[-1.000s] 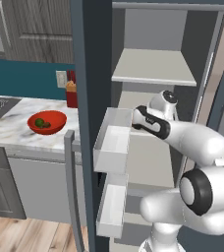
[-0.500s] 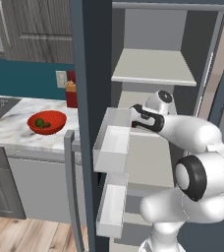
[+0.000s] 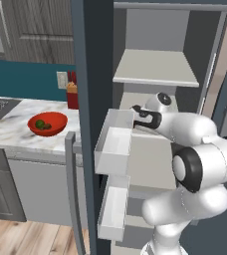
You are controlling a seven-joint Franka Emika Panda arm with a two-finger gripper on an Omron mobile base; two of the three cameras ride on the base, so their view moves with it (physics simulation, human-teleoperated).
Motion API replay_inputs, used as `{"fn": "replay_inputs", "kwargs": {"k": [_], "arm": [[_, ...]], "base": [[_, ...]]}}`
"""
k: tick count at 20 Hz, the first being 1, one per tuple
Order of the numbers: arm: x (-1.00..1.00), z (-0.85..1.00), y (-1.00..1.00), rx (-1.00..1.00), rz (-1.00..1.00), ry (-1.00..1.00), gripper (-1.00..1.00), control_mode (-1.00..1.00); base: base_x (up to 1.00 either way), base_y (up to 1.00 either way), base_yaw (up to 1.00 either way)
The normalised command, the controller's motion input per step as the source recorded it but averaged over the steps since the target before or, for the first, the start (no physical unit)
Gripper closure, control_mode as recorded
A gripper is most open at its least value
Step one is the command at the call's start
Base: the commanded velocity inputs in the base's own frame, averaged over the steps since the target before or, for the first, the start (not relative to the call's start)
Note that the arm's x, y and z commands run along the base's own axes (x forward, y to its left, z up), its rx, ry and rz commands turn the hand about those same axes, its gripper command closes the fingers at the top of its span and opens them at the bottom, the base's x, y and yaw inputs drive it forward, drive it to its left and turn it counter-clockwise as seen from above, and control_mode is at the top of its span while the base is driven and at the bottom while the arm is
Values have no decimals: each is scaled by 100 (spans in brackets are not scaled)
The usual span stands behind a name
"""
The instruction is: Take the potato, chicken drumstick, and lime from the freezer and place them in the bowl on the counter.
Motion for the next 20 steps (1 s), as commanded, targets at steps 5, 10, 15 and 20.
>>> {"fn": "replay_inputs", "kwargs": {"k": [5, 10, 15, 20], "arm": [[20, -22, 0, 0, -1, 0, -100, -100], [23, -12, 3, 0, -3, 0, -100, -100], [23, -15, 0, 0, -1, 0, -100, -100], [15, -18, 0, 0, 0, 0, -100, -100]], "base": [[0, 0, 0], [0, 0, 0], [0, 0, 0], [0, 0, 0]]}}
